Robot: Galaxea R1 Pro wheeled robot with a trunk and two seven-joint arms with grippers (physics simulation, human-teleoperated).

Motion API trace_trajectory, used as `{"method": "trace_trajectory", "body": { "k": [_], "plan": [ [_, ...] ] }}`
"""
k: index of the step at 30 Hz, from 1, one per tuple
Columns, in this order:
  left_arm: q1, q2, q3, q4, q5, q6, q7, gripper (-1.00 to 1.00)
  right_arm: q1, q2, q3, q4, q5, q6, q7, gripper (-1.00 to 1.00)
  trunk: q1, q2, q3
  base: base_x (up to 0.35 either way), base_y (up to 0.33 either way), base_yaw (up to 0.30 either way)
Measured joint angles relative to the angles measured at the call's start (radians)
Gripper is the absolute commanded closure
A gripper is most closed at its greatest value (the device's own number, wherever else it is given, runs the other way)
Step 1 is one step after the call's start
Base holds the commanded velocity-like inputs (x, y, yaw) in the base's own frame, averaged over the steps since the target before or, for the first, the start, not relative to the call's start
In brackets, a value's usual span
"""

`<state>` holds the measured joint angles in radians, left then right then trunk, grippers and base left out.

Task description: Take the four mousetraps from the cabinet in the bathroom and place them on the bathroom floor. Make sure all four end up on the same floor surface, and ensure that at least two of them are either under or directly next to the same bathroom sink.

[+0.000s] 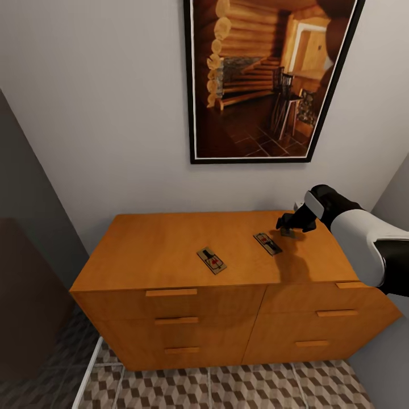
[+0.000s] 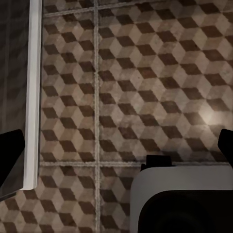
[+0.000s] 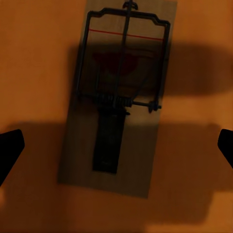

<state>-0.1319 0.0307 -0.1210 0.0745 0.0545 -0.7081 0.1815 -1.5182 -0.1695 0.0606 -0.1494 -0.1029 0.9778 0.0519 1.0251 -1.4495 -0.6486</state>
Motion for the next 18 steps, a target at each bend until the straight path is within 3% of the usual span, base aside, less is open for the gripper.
{"method": "trace_trajectory", "body": {
  "k": [18],
  "plan": [
    [0.000, 0.000, 0.001, 0.000, 0.000, 0.000, 0.000, -1.00, 0.000, 0.000, 0.000, 0.000, 0.000, 0.000, 0.001, -1.00, 0.000, 0.000, -0.006, 0.000, 0.000, 0.000]
  ]
}}
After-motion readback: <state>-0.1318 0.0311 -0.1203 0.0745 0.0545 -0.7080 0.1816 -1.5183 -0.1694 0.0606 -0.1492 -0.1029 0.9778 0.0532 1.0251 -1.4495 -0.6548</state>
